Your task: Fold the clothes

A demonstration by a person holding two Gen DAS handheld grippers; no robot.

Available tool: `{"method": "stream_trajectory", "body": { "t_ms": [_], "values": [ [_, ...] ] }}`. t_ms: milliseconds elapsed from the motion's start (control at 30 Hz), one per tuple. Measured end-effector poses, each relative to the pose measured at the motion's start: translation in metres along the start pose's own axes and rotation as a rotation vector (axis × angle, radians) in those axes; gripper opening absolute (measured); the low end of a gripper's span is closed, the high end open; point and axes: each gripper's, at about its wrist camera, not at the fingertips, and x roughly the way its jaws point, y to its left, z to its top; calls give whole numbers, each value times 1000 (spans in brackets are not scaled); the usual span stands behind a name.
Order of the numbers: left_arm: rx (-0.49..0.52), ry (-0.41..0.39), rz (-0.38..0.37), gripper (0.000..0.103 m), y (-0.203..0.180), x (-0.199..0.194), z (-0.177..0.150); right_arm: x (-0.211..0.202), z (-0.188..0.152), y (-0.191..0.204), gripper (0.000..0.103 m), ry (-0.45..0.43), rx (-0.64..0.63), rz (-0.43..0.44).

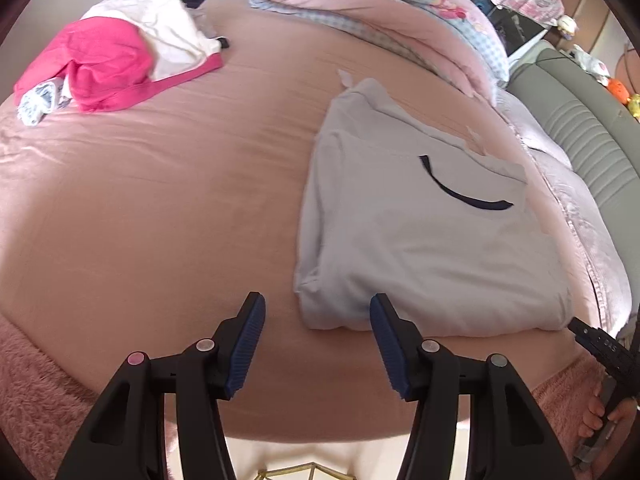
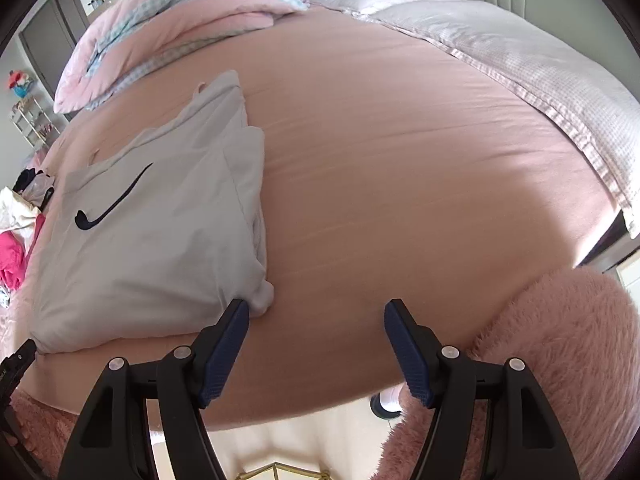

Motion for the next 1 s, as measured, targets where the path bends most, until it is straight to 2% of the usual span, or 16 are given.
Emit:
{"method": "stream_trajectory", "body": {
  "t_ms": [100, 267, 367, 467, 533, 600, 700, 733, 833, 867, 933, 1000],
  "values": [
    [56, 36, 78, 53, -8, 11, -4, 10, 3, 11, 69, 22, -48, -35],
    [130, 28, 133, 54, -15, 11, -4, 14, 5, 20, 69, 26, -93, -98],
    [110, 25, 143, 54, -9, 8, -4, 16, 5, 20, 69, 26, -103, -135],
    [66, 18, 114, 55, 1, 2, -2, 14, 7, 7, 69, 22, -46, -242],
    [30, 4, 77, 54, 5, -4, -1, 9, 9, -9, 69, 1, 42, -203],
    [26, -65, 21, 54, 0, -20, 4, -7, 9, -16, 69, -73, 94, -96],
    [91, -142, -46, 54, -20, -33, 9, -20, 10, 0, 69, -152, 24, -22],
    [122, -137, -51, 54, -27, -29, 10, -21, 10, 9, 69, -166, -14, -10],
    [175, -67, -23, 54, -41, -2, 6, -16, 3, 43, 69, -167, -159, 3],
    [192, -46, -10, 54, -45, 6, 4, -8, 0, 51, 69, -147, -205, -51],
    [218, -41, 81, 54, -43, 8, 3, 9, -7, 65, 69, -94, -295, -205],
    [238, -37, 164, 55, -40, 9, 1, 14, -6, 57, 69, -61, -249, -201]
  ]
}}
